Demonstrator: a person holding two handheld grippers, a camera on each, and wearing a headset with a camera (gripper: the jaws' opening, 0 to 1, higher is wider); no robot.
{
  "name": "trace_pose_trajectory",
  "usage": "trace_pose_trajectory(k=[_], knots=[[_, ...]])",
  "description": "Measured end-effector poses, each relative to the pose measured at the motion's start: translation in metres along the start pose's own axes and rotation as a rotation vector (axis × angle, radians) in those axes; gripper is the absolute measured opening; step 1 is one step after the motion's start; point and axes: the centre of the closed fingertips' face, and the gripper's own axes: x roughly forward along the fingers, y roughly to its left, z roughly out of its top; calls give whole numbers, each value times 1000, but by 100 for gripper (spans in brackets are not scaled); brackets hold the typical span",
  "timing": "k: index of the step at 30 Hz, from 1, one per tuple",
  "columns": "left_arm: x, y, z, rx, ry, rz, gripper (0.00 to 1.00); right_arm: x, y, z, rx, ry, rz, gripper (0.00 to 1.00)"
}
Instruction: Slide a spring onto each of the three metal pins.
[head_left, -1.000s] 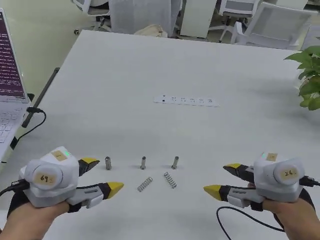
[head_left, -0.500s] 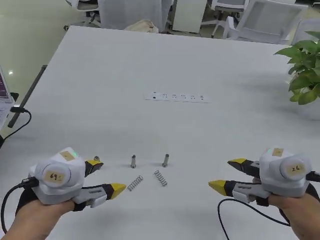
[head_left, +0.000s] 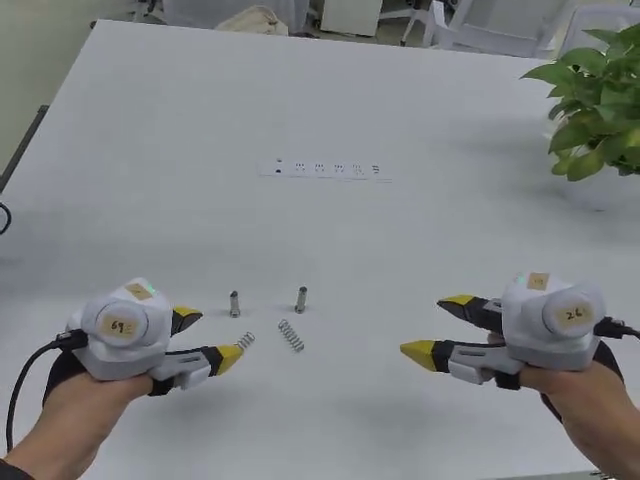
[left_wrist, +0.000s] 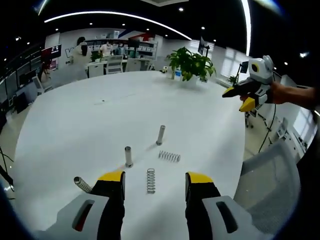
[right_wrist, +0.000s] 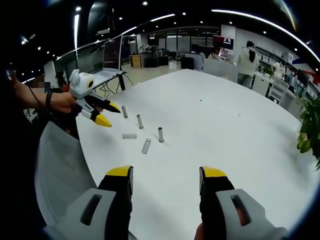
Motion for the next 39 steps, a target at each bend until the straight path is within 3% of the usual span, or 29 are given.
trace_pose_trajectory(k=[10, 19, 29, 39], knots=[[23, 6, -17, -27, 43, 12, 40, 2, 9, -13, 28, 5, 17, 52], [37, 4, -30, -32, 76, 6, 37, 4, 15, -17, 53, 3, 21, 51], [49, 10, -44, 4, 132, 18, 28, 8, 31, -15, 80, -16, 28, 51], [54, 6, -48, 46, 153, 16, 19, 10, 42, -20, 102, -12, 37, 51]])
